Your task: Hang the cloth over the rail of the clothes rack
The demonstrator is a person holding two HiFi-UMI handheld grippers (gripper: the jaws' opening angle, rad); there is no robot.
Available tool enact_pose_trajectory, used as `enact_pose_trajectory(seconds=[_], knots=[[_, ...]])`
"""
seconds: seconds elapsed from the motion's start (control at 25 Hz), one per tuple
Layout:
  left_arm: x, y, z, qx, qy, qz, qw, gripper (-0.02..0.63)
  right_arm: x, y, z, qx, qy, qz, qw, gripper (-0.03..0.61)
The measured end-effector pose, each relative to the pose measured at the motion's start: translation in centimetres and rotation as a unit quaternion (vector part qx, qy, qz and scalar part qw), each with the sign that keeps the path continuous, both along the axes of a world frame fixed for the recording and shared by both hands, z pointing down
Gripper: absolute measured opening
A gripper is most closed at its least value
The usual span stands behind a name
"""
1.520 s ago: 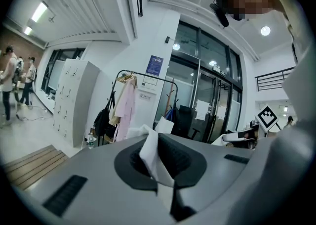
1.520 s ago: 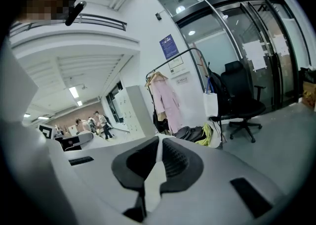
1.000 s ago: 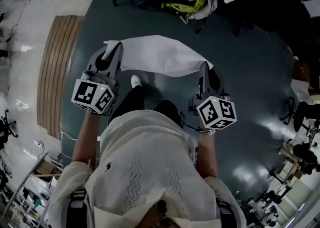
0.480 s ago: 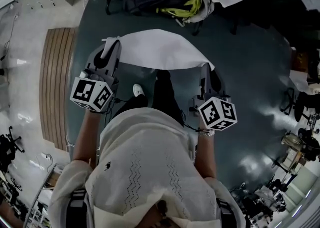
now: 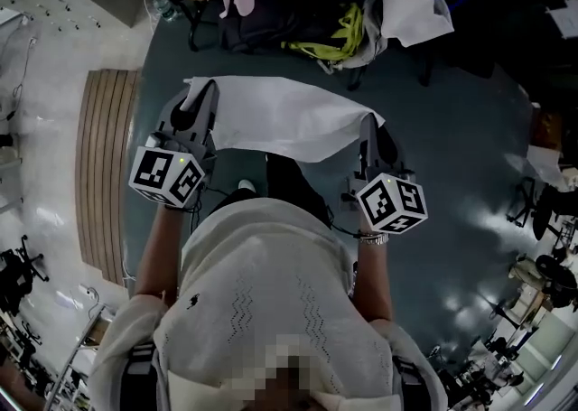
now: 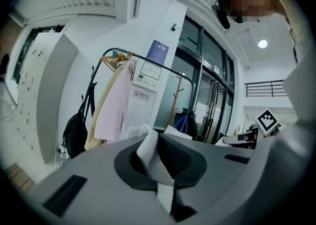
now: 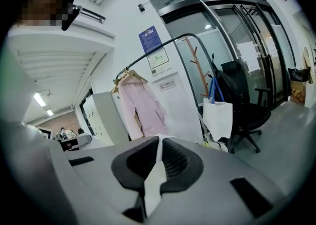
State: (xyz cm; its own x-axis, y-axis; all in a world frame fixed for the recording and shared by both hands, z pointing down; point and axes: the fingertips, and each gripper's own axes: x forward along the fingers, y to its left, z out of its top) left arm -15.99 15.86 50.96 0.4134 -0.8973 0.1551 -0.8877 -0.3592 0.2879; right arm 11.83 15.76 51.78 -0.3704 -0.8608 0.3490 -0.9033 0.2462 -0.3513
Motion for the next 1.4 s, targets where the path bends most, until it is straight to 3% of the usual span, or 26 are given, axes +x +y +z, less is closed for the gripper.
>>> enact_pose_trajectory(seconds=[0.2,0.32,0.48,0.76,0.96,1.2,1.4], knots=[[2.4,-8.0,-1.6,0.017,-0.029,-0.004,0.9994,0.017,2.4,-8.7,-1.2,0.007,-0.011,-0.014,1.0,0.025],[3.1,-11.0,-2.2,0.024,-0.014,-0.024,0.9993,0.017,3.1,-13.1,-2.2,0.017,-0.018,-0.032,0.999,0.025],[3.2,-13.3,-1.1,0.003,0.009,-0.044,0.999,0.017,3.0,-16.2,-2.3,0.012,-0.037,-0.036,0.999,0.025],[2.8,-19.2,-0.2,-0.002,0.009,-0.021,0.9997,0.017,4.3,-20.0,0.4,-0.028,-0.063,0.004,0.998,0.025],[1.9,-24.5,0.0,0.006,0.013,0.008,0.9999,0.017,4.2,-23.5,-0.3,-0.025,-0.105,0.046,0.993,0.025],[1.6,-32.2,-5.8,0.083,0.022,0.068,0.994,0.017,3.0,-30.5,-5.5,0.038,-0.118,0.064,0.99,0.025],[1.6,-35.8,-13.8,0.171,0.007,0.125,0.9773,0.017,1.7,-34.4,-13.0,0.13,-0.119,0.06,0.983,0.025]])
